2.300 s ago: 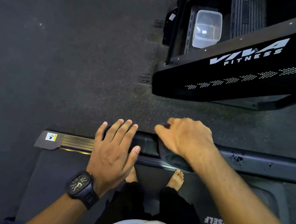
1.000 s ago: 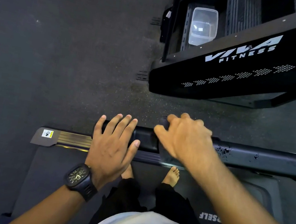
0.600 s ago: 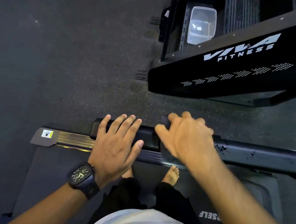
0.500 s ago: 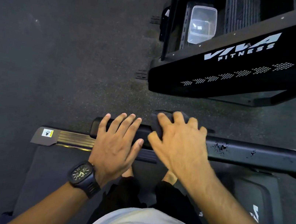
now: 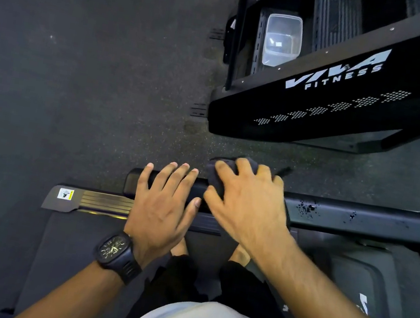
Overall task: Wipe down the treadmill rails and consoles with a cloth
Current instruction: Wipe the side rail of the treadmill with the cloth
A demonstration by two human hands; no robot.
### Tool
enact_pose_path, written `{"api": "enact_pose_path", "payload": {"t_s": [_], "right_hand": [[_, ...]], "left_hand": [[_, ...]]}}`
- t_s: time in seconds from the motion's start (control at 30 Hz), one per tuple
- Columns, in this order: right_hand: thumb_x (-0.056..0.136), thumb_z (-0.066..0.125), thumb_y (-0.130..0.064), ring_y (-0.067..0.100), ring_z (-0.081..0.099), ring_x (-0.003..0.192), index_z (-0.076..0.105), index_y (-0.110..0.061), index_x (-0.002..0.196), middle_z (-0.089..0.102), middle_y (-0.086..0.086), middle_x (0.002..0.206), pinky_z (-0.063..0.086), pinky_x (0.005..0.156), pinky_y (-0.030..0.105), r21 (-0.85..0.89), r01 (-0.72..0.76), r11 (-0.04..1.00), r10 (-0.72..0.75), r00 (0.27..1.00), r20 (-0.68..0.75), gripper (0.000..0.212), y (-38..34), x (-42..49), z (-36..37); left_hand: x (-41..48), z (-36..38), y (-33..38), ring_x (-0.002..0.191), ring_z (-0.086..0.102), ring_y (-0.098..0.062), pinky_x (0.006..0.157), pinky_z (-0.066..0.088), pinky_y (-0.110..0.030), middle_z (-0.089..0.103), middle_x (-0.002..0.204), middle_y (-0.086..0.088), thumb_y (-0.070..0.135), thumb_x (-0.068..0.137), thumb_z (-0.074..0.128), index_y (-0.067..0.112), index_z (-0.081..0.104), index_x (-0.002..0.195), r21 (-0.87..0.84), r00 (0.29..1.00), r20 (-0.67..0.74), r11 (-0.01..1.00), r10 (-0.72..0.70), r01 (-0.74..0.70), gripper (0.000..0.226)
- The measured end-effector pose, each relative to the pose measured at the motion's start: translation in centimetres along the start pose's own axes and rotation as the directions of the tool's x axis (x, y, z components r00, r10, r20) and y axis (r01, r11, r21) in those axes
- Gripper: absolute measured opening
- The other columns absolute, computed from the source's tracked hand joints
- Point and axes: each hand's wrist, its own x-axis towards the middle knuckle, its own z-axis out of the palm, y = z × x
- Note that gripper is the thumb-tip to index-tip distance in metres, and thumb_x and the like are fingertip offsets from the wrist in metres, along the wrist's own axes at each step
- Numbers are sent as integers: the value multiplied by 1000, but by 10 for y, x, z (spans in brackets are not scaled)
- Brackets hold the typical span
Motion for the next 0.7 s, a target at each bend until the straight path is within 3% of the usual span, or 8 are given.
{"api": "enact_pose_path", "payload": {"t_s": [0.07,0.17,0.23,0.3,0.43,0.57,0.6,0.7], "right_hand": [[96,32,-61,38,55,116,49,-33,139,56,4,133,49,91,49,55,5,998,-9,997,79,54,6,20,-3],[97,30,-60,39,57,116,58,-27,131,61,10,129,49,91,48,105,-160,981,128,956,264,55,27,35,-10],[98,31,-58,38,55,111,57,-22,123,59,10,124,46,85,46,47,-215,975,207,969,138,51,30,17,-6],[99,29,-58,39,52,113,51,-21,130,53,10,127,44,88,51,-58,-216,975,217,976,23,53,20,-6,-2],[97,29,-61,38,49,123,44,-31,144,50,6,140,42,96,53,-13,-33,999,34,999,35,58,12,0,-3],[89,31,-70,38,55,124,58,-30,138,59,8,139,47,100,50,61,-142,988,105,906,411,69,33,52,-20],[88,30,-70,39,56,123,60,-27,137,60,9,137,48,100,51,52,-191,980,151,889,432,71,39,56,-19],[94,29,-61,40,56,113,59,-20,131,60,11,126,49,92,50,15,-217,976,210,960,184,63,38,28,-8]], "left_hand": [[1,0,2,134,47,-28,113,28,-59,54,144,-7,42,100,32,11,53,141,11,1000,6,1000,2,-2,55],[2,1,7,134,48,-28,113,28,-60,54,143,-7,43,100,33,11,53,141,14,1000,14,1000,6,-6,55],[2,0,9,135,47,-27,113,28,-59,54,144,-6,43,100,32,12,52,141,17,1000,18,1000,13,-14,55],[2,1,11,135,47,-27,114,27,-59,54,143,-6,43,100,32,12,51,142,18,1000,13,1000,5,-5,55],[3,2,12,134,48,-27,113,27,-59,55,143,-6,42,100,33,12,53,141,11,1000,-6,1000,1,-1,54],[4,2,15,133,49,-27,113,27,-59,56,142,-5,42,100,33,12,54,139,16,1000,-9,1000,-5,5,54],[4,3,16,133,49,-27,113,27,-59,56,141,-5,42,100,33,12,54,140,12,1000,-12,1000,-5,5,54],[5,3,20,132,49,-27,114,26,-58,56,141,-4,42,100,34,13,54,139,6,999,-31,1000,-17,17,53]]}}
